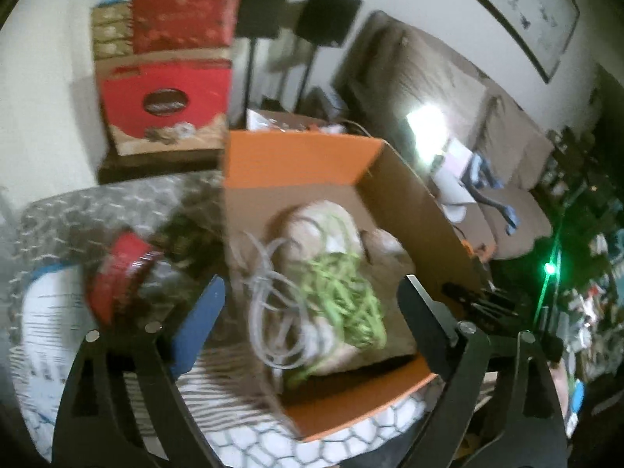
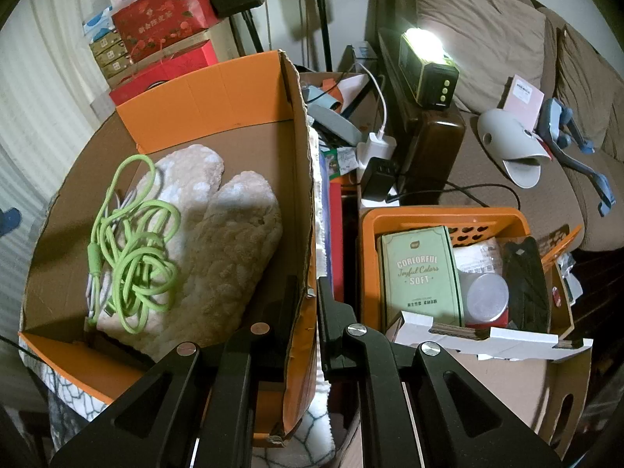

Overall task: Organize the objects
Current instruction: 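Move the left gripper to the red snack packet and grasp it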

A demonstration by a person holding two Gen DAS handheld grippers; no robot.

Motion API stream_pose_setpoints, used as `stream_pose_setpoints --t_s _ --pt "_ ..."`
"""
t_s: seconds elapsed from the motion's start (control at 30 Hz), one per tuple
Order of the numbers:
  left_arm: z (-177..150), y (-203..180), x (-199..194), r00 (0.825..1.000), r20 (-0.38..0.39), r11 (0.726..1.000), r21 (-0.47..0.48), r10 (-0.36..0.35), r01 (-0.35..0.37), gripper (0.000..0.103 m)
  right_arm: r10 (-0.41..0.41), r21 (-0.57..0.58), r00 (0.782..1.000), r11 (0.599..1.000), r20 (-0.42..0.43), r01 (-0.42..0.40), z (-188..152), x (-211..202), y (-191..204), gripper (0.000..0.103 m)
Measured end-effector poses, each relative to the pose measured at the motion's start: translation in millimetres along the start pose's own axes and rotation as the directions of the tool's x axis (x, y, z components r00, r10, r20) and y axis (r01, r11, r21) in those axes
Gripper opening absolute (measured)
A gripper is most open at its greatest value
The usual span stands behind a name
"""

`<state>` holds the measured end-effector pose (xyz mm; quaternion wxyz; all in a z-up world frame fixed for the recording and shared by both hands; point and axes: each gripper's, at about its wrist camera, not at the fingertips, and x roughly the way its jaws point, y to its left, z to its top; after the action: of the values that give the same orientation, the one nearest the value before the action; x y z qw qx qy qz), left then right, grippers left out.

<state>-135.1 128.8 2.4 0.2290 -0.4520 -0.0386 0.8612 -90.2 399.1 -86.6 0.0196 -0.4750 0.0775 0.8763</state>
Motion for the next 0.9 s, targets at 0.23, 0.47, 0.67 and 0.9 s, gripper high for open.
stream_pose_setpoints --t_s 0.23,0.47,0.67,0.9 --pt "8 51 -17 0.997 0.0 0.995 -0.068 0.074 -0.074 0.09 0.0 -0.001 1.0 1.0 -0.001 0.0 1 0 0 0.008" --pt "10 107 -29 0.986 -0.009 0.982 -0.09 0.165 -0.165 0.092 -0.002 -0.001 1.0 1.0 -0.002 0.002 0 0 0 0.008" --pt "10 133 -14 0.975 -0.027 0.975 -0.03 0.219 -0.22 0.092 -0.006 -0.002 1.0 1.0 -0.004 0.006 -2 1 1 0.008" --pt "2 139 30 0.969 -0.082 0.971 0.064 0.233 -0.228 0.092 -0.012 -0.006 1.0 1.0 -0.01 0.012 -1 -1 2 0.008"
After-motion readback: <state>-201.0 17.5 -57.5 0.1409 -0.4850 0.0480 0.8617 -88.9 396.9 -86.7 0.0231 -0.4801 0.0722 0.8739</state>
